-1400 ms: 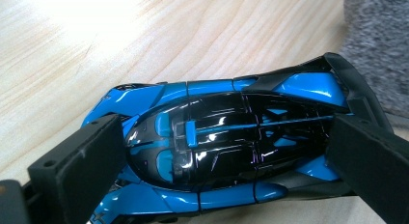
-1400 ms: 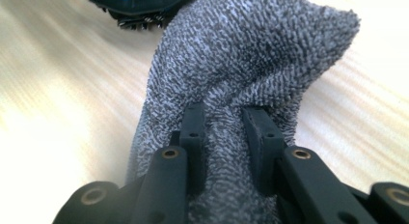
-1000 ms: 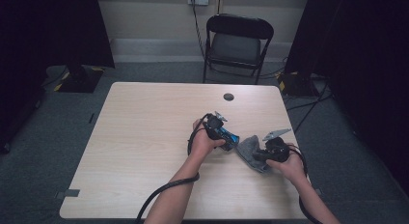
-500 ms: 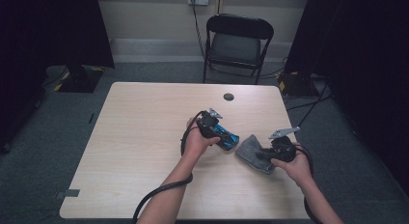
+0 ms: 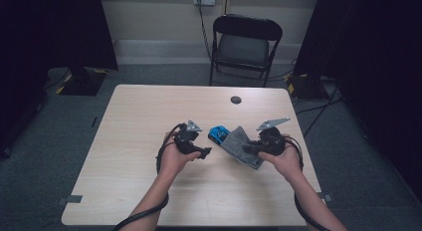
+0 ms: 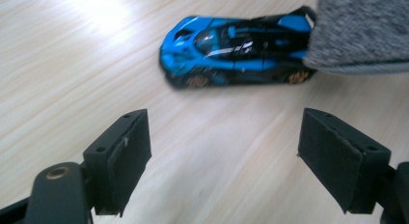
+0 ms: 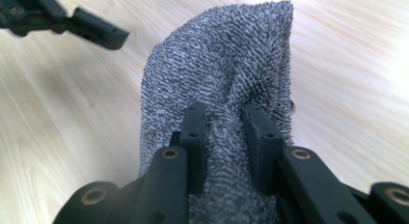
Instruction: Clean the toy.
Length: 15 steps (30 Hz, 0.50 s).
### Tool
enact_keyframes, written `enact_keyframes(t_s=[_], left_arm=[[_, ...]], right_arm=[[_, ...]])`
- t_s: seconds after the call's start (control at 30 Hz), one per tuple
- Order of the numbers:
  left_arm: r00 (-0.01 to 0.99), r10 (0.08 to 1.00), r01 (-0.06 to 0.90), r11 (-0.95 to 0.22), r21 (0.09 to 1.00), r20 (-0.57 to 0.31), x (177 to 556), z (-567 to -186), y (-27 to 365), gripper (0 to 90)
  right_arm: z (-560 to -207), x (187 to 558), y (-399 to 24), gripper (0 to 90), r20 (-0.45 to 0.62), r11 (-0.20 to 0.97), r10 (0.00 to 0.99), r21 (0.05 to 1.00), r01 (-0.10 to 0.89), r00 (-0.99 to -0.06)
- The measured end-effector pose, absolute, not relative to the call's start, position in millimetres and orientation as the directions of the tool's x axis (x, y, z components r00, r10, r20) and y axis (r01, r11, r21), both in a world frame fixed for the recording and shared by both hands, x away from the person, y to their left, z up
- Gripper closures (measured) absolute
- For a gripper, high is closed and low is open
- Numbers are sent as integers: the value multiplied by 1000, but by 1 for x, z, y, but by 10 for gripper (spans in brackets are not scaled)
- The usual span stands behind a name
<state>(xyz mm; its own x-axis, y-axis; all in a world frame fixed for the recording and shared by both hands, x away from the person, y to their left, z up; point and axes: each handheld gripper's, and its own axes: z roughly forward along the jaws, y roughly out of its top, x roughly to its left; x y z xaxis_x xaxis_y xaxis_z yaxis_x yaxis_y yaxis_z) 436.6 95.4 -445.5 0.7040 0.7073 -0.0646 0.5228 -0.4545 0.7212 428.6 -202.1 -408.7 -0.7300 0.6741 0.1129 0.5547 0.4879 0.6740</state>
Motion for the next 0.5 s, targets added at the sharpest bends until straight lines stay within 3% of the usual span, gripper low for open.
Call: enact_keyframes(t_s=[0.5], left_arm=[[651, 758, 560, -435, 705, -49, 393, -457, 155, 201]], right_arm=[[-412, 447, -118, 715, 108, 542, 601, 673, 503, -792]])
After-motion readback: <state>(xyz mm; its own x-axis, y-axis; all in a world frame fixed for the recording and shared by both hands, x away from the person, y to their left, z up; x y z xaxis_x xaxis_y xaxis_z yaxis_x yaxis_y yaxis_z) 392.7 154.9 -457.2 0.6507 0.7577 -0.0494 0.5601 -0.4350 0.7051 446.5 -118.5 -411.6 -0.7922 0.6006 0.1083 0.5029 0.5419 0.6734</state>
